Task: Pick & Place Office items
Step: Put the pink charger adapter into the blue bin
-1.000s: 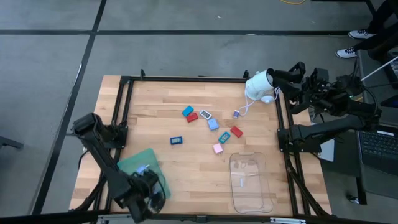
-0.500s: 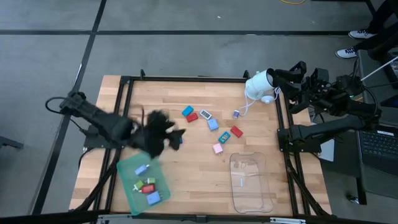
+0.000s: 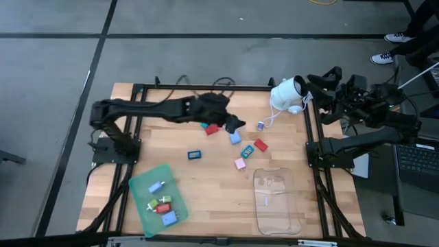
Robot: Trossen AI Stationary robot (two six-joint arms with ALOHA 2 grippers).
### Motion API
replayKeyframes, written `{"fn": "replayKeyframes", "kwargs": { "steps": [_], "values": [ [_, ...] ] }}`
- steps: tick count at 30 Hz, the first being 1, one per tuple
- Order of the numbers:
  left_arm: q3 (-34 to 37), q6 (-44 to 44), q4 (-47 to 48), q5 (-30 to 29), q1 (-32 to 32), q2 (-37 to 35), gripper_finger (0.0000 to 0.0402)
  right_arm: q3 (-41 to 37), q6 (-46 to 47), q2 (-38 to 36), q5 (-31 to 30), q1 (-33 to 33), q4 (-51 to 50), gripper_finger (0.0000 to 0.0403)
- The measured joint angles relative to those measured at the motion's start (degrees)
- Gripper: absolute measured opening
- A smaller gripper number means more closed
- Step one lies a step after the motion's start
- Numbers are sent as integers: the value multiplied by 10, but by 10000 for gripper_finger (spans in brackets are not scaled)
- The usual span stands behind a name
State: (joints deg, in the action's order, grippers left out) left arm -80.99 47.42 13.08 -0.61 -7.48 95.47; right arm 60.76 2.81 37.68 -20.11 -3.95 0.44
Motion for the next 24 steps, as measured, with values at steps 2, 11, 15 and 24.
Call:
{"fn": "replayKeyframes", "kwargs": {
  "steps": [2,11,15,24],
  "values": [
    [0,10,56,7,-18,32,285,0,2,-4,0,0,0,155],
    [-14,-221,86,64,-13,116,285,0,-5,-9,-11,0,0,155],
    [-31,-321,139,48,13,126,285,0,-5,-11,-11,0,-1,155],
    [-33,-647,181,-29,121,132,267,0,-5,-11,-11,0,-1,155]
  ]
}}
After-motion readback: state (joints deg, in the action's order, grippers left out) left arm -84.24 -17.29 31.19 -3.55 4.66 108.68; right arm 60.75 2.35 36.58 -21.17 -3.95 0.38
